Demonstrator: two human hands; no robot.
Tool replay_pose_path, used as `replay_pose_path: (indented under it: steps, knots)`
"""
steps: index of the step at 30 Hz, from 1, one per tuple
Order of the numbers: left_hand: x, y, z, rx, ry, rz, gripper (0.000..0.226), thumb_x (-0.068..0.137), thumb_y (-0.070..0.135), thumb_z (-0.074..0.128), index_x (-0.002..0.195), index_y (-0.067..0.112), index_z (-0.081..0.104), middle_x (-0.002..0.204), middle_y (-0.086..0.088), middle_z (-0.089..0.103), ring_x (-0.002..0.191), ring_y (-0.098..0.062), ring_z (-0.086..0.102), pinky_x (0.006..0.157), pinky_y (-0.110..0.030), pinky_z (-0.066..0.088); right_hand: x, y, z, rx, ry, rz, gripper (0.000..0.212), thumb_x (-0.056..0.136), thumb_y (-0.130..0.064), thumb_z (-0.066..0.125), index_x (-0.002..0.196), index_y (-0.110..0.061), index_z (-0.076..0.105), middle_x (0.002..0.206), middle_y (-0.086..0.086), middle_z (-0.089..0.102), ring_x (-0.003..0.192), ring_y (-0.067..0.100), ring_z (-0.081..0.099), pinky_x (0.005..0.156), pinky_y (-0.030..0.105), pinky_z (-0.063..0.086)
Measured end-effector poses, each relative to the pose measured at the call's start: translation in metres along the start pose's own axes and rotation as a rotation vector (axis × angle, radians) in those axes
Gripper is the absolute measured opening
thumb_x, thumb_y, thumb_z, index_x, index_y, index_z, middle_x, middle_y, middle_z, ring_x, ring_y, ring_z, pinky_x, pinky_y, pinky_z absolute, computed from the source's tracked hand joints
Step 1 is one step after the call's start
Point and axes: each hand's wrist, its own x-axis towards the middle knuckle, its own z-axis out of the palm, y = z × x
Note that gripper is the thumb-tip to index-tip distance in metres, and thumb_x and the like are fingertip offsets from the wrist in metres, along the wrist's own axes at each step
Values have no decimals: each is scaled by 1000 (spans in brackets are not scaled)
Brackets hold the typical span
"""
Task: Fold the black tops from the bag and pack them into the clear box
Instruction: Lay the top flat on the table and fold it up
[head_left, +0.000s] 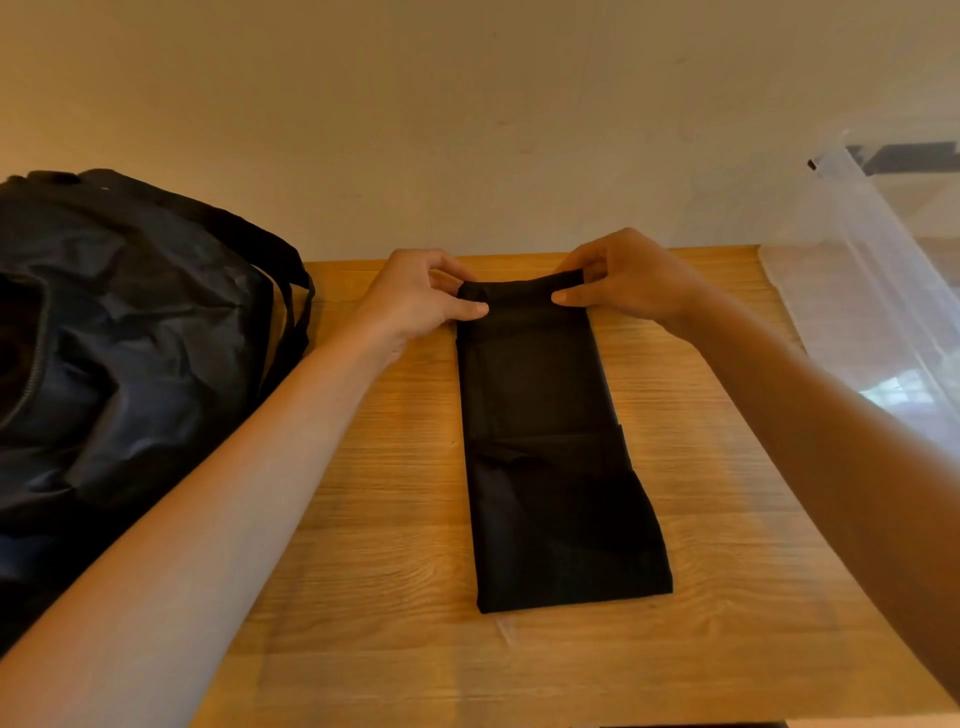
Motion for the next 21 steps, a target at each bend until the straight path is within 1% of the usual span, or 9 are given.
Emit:
replay_pose_path:
  steps: [1,4,5,7,9,13,17,19,21]
  knots:
    - [1,2,-1,10,-25,-28,35,79,10,85,110,16,72,107,-2,70,106,-18,67,98,-38,56,1,0,0,-8,-1,5,23,90,-16,75,114,-16,73,94,-4,73,87,5,69,78,19,50]
    - [2,7,0,94,-64,-43,39,80,15,85,115,15,69,110,-3,70,110,-18,65,100,-35,51,5,0,0,-58,-5,0,19,92,-16,73,112,-15,72,102,1,73,97,15,68,92,31,52]
    - [2,8,1,88,-63,-31,37,81,14,84,115,15,69,110,-2,71,110,-17,65,99,-33,50,6,0,0,-74,-6,-2,18,93,-17,73,111,-15,72,103,1,73,98,16,67,95,34,51]
    - [2,8,3,47,-37,5,29,83,13,83,108,17,69,104,0,71,105,-15,66,92,-27,51,8,0,0,-65,-2,4,18,92,-18,74,110,-16,71,106,1,72,102,16,66,98,36,50]
    - [2,6,3,22,-7,36,23,84,12,82,103,16,70,100,0,70,102,-15,67,90,-27,52,7,1,0,-17,-3,11,20,90,-17,76,110,-14,71,106,1,73,102,15,68,97,34,52]
    - [0,-1,1,-22,9,118,20,84,11,81,101,17,73,98,1,72,98,-15,69,95,-34,56,-2,4,-1,30,51,-41,19,89,-19,77,107,-15,73,99,-3,76,94,8,71,90,26,53]
    - [-10,-5,1,-57,21,228,17,84,8,81,92,20,72,98,4,72,94,-12,70,88,-27,56,-19,6,0,51,66,-125,10,90,-18,76,98,-19,71,95,-5,76,92,6,71,84,22,55]
    - [-17,-7,1,-68,11,294,17,83,4,81,89,17,71,96,6,72,92,-7,70,85,-23,54,-29,8,-1,41,78,-189,11,87,-15,78,94,-19,71,93,-7,76,92,5,71,84,20,56]
    - [-25,-11,1,-80,-26,361,17,82,-2,80,87,11,70,97,4,75,95,-7,72,86,-23,55,-39,11,0,2,71,-259,14,84,-12,81,92,-20,72,94,-10,75,94,-1,69,88,13,52]
